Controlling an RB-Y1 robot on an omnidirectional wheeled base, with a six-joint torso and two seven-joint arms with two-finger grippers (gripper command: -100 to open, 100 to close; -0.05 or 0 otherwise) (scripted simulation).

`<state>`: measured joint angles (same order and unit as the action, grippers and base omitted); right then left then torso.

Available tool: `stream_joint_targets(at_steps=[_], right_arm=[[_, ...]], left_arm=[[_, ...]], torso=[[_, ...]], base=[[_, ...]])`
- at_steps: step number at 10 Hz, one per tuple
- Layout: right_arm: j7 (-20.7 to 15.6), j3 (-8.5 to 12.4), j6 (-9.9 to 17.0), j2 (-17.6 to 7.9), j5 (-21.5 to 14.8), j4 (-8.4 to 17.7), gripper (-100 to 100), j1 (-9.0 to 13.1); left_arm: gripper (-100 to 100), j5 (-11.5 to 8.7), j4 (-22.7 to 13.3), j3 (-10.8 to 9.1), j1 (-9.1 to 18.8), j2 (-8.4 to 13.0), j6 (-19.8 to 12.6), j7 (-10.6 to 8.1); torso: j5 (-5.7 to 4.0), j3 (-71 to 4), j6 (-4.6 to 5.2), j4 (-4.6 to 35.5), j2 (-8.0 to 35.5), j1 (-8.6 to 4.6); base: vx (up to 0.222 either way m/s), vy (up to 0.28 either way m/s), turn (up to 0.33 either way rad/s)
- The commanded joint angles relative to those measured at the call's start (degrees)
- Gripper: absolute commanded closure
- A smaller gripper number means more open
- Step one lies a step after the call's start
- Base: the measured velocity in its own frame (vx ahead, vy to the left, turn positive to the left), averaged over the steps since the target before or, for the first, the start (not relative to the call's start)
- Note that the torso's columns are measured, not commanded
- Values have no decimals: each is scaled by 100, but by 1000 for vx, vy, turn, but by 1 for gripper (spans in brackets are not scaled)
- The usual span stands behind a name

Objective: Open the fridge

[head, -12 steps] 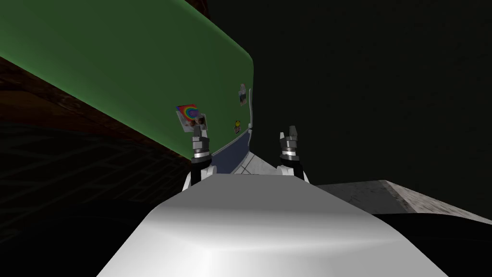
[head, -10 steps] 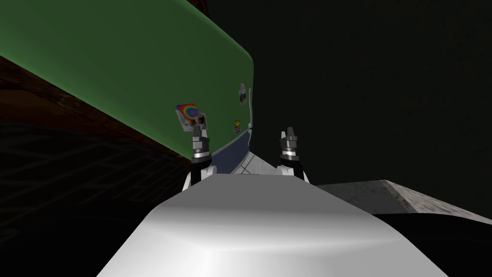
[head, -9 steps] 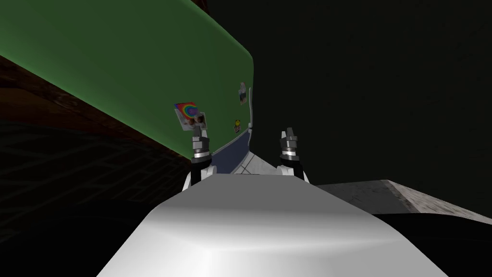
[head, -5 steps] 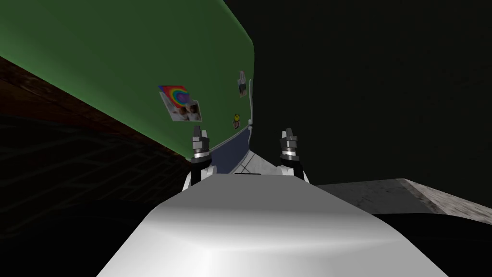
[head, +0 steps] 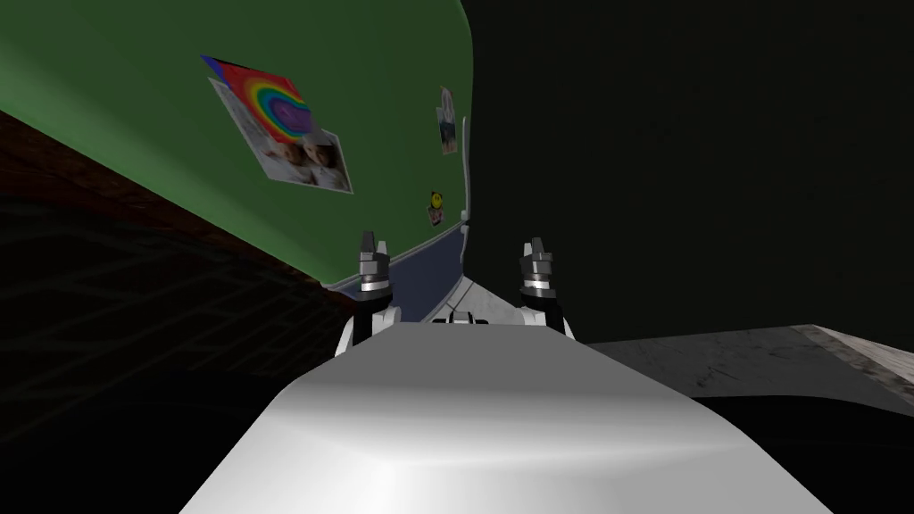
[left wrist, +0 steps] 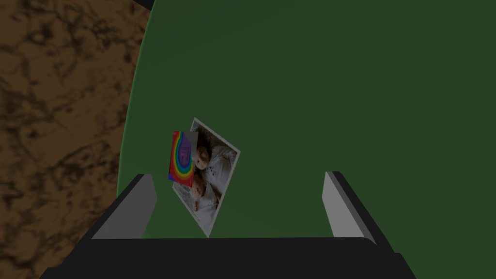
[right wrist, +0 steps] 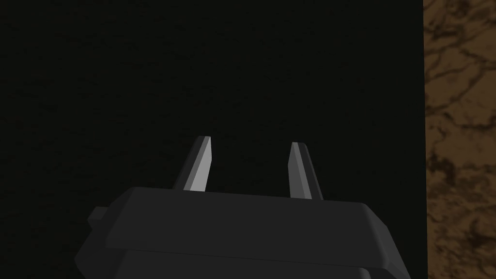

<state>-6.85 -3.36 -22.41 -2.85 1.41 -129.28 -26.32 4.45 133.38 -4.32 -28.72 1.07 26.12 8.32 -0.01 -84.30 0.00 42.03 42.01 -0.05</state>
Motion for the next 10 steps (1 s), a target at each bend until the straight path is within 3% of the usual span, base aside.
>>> stream_joint_targets(at_steps=[1, 3, 4, 6, 10], right_arm=[[0, 0, 0, 0, 0, 0, 0, 0], [0, 0, 0, 0, 0, 0, 0, -1], [0, 0, 0, 0, 0, 0, 0, -1], [0, 0, 0, 0, 0, 0, 0, 0], [0, 0, 0, 0, 0, 0, 0, -1]], left_arm=[[-100, 49, -1, -64, 178, 360, -345, 116], [-100, 109, 1, -138, 386, 569, -685, 247], [-100, 109, 1, -138, 386, 569, -728, 247], [-100, 183, 3, -229, 640, 728, -1109, 406], [-100, 267, 7, -334, 931, 850, -1684, 586]], torso=[[0, -27, 0, 16, 12, 1], [0, -35, 0, 21, 14, -2], [0, -34, 0, 22, 16, 0], [3, -19, 0, 29, 40, 9], [2, -27, -1, 25, 29, 7]], base=[[61, -34, -51], [96, -58, -59], [61, -37, -21], [58, -46, -63], [64, -40, -41]])
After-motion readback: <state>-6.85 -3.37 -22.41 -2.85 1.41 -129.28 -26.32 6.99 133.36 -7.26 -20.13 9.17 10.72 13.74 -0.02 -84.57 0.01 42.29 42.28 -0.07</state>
